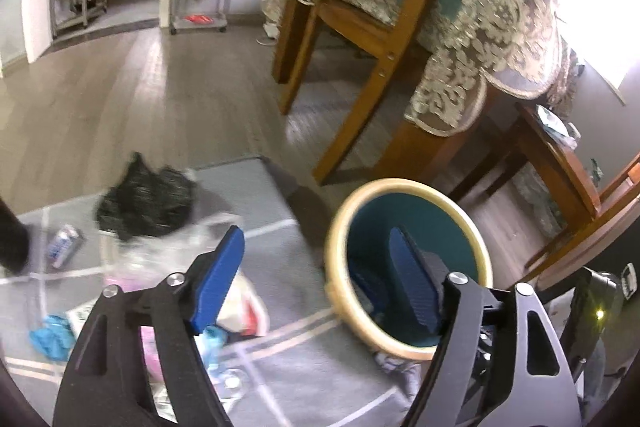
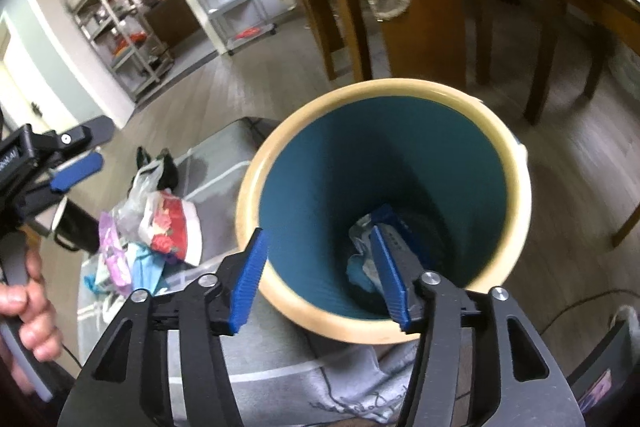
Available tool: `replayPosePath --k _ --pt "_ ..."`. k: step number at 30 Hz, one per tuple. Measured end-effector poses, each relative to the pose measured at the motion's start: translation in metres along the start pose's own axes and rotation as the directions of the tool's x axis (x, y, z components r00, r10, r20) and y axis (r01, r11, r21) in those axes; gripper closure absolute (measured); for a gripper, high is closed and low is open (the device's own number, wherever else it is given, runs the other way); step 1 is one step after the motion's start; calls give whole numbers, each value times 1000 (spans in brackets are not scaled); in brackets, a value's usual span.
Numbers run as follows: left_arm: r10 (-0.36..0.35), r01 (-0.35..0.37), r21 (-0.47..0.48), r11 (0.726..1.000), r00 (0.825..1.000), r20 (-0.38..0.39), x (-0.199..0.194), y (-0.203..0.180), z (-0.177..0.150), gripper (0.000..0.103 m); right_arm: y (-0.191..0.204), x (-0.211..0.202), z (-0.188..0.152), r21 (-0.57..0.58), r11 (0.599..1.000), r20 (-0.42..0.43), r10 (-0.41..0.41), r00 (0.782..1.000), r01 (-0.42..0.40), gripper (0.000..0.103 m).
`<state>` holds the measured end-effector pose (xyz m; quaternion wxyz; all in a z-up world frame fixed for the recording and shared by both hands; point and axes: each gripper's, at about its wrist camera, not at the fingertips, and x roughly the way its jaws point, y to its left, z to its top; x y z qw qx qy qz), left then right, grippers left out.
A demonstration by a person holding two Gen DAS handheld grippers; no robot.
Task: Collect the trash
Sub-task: 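Grasp the black plastic bag with the left gripper while the right gripper grasps the white-red wrapper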
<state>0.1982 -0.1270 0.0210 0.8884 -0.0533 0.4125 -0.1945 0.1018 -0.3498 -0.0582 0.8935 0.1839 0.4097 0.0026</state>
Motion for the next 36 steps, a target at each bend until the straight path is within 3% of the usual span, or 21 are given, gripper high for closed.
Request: replayPosePath --k 10,18,25,31,36 --pt "146 -145 -62 988 989 21 -33 87 10 24 26 11 -2 -64 997 -20 49 999 -50 41" --pt "185 -186 -67 980 982 -34 -6 131 34 24 48 21 -2 -94 991 -41 96 995 -100 41" --pt "155 -177 -109 978 970 -185 56 173 42 23 62 28 1 -113 985 -48 124 991 -128 41" --pt "48 -120 -234 965 955 -293 97 210 30 23 70 39 10 -111 981 -54 155 986 -161 40" --pt "-2 -88 -254 963 943 -333 118 221 20 23 80 54 12 -126 978 -78 159 984 -168 40"
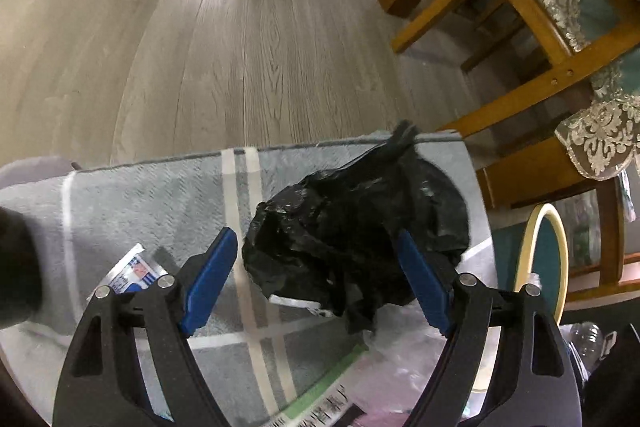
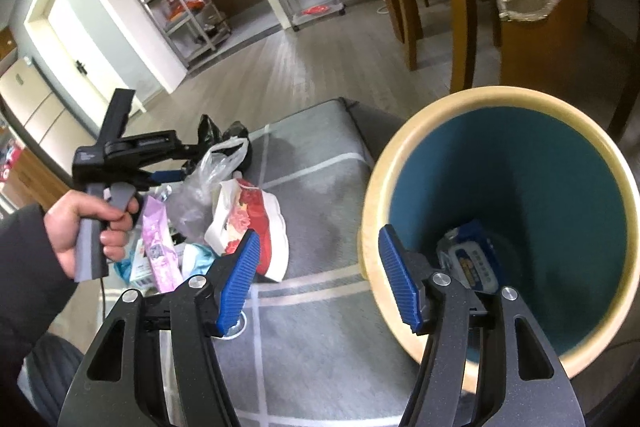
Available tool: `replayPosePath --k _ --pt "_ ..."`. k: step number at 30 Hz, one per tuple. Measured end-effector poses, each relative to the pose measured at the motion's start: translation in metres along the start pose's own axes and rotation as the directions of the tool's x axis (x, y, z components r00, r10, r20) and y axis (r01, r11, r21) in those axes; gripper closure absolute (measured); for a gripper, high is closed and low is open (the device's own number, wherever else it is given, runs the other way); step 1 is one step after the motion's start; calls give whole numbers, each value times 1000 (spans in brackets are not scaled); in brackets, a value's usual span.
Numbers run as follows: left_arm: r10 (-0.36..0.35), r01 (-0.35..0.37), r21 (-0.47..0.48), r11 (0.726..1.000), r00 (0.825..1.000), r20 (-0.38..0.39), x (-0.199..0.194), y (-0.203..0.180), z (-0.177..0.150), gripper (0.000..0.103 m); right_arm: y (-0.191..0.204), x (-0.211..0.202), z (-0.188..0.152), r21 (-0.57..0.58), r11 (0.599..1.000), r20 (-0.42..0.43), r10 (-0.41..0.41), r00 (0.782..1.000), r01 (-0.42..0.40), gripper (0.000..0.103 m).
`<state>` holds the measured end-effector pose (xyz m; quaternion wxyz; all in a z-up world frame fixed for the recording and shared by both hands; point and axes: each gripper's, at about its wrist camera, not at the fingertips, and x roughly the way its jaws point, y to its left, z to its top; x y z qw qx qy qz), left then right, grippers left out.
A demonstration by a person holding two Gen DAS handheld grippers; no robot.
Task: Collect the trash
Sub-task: 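Grasp the black plastic bag with the left gripper while the right gripper grasps the white-red wrapper, then move both grippers over the bin and release the black bag and wrapper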
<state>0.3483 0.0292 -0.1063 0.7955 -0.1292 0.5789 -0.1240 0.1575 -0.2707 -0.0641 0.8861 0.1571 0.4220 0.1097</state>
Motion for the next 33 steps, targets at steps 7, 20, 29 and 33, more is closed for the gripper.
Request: replayPosePath --k 7,20,29,33 --pt "-65 65 0 998 998 0 5 7 -7 65 8 15 4 -22 1000 -25 2 1000 -2 40" --pt "-97 100 -20 995 987 131 -45 19 -16 87 46 52 16 -104 982 -75 148 986 -156 40" --pt "-67 79 -48 996 975 210 -81 36 -27 88 46 67 13 -117 980 -117 149 982 -163 72" --pt "-41 55 -46 997 966 254 -101 36 -35 88 44 58 13 -112 981 -96 146 985 -156 75"
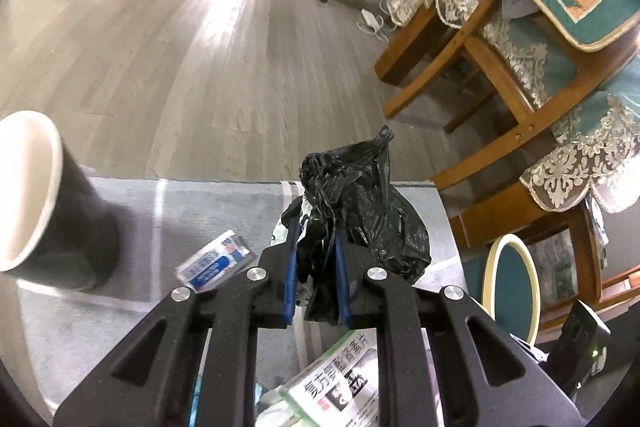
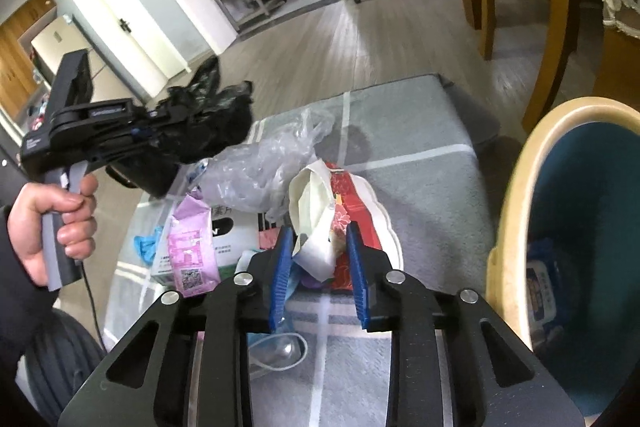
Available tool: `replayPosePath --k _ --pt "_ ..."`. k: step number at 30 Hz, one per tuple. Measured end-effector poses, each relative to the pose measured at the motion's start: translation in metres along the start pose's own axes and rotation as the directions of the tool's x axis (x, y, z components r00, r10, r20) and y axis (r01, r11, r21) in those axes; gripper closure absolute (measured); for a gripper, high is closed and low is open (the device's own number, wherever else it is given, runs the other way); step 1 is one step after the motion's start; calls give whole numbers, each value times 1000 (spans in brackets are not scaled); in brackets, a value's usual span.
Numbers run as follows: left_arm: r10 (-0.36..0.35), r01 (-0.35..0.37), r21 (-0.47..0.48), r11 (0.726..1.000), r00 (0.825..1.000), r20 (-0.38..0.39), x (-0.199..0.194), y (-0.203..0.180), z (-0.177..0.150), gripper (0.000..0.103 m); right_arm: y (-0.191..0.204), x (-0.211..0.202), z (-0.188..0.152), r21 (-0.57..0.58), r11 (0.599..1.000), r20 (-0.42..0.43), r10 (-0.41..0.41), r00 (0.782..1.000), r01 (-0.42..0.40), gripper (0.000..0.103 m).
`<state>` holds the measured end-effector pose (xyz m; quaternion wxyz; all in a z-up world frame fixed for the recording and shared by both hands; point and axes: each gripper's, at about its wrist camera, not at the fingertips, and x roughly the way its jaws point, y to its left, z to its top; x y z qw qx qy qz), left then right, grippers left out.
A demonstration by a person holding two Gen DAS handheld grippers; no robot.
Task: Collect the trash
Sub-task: 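Move both grippers over the bin and release the black bag and wrapper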
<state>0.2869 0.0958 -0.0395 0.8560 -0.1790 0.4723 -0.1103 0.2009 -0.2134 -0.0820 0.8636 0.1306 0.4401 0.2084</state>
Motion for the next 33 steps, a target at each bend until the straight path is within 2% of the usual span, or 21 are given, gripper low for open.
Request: replayPosePath --k 7,20,25,33 --pt "-7 8 -23 1000 997 75 -42 -1 -11 88 4 -22 -4 -5 1000 41 -5 999 5 76" --pt "-75 76 -6 997 989 125 -88 -38 -57 88 16 -62 -18 -59 998 108 -9 994 15 78" --pt "-84 81 22 996 986 142 -100 -56 -74 88 16 -84 -24 -53 998 158 -24 987 33 78" --pt "-92 81 68 994 980 177 -117 -89 -82 89 13 -117 -31 -42 997 239 -46 970 58 78"
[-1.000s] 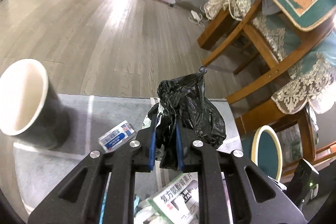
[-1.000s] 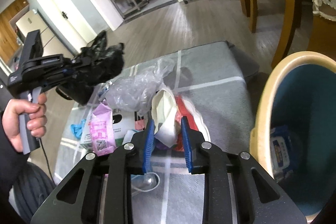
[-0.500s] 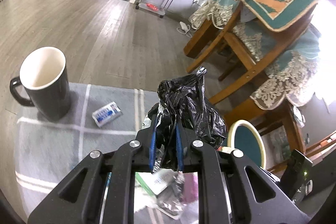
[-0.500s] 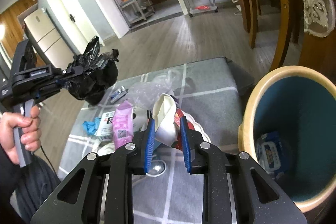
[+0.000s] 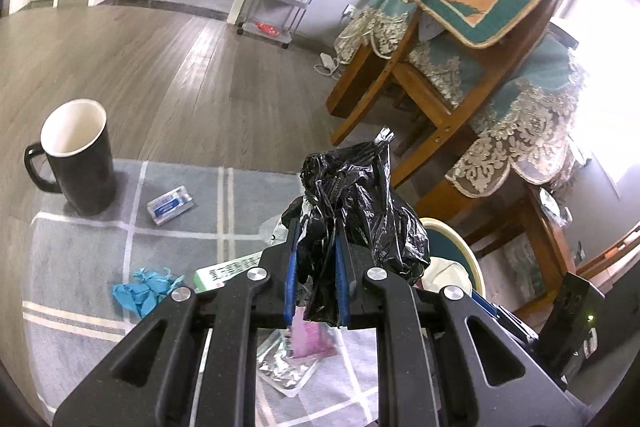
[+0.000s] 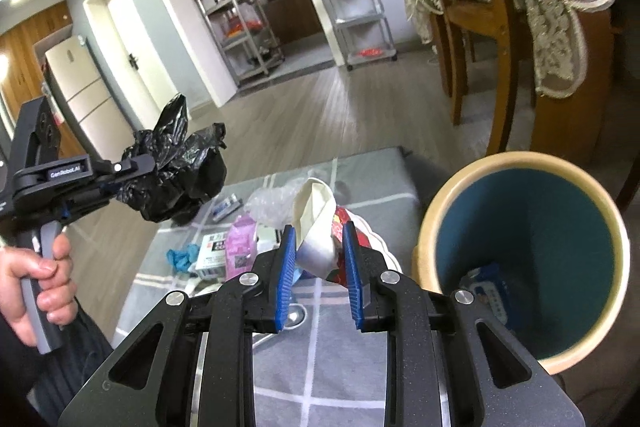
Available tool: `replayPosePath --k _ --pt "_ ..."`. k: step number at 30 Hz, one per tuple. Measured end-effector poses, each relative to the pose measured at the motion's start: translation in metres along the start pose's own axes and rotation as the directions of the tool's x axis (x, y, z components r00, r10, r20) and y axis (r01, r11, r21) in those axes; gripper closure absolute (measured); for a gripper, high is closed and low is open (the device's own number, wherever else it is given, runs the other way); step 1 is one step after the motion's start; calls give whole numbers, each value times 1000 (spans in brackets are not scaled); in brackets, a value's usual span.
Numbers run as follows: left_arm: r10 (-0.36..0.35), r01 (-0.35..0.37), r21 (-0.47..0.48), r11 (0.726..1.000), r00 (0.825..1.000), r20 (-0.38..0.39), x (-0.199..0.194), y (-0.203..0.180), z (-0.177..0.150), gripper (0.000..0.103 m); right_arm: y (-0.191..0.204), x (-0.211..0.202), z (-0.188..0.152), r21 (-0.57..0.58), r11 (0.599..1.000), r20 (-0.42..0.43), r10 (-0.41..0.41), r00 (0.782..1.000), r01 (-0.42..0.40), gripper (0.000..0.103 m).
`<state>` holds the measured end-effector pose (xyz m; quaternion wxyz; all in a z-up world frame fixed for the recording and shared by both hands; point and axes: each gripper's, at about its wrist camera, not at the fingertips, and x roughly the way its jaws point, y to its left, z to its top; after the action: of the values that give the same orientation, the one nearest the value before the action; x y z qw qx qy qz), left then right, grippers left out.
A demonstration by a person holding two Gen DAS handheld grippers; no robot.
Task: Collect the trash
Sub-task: 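Move both grippers over the bin and release the black bag and wrapper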
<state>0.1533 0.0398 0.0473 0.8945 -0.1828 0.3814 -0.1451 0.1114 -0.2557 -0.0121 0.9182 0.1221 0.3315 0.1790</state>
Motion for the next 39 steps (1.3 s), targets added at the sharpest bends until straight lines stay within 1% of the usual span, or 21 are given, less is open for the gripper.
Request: replayPosePath --k 4,9,15,23,30,33,39 --pt "-16 16 29 999 1000 10 0 -21 1 89 -10 -16 3 22 1000 36 -21 999 20 78" --pt "-39 39 77 996 999 -6 14 -50 -1 89 -27 -28 2 65 996 59 -66 996 62 78" --pt "-72 79 115 990 996 -60 45 -82 -10 89 -56 -44 1 131 983 74 -137 988 127 78" --pt "-96 122 197 973 986 -136 89 -131 -29 89 -82 -64 -6 202 960 84 -217 973 196 78" --pt "-89 142 274 951 977 -196 128 -171 -53 89 -101 -74 -15 250 938 68 -263 962 239 78" --pt "-72 141 313 939 972 -222 144 -185 -63 89 -107 -76 -17 268 931 58 -273 960 249 78" --pt "-44 137 339 931 963 -268 167 -191 -74 89 -118 -76 -22 306 917 40 -281 959 256 78"
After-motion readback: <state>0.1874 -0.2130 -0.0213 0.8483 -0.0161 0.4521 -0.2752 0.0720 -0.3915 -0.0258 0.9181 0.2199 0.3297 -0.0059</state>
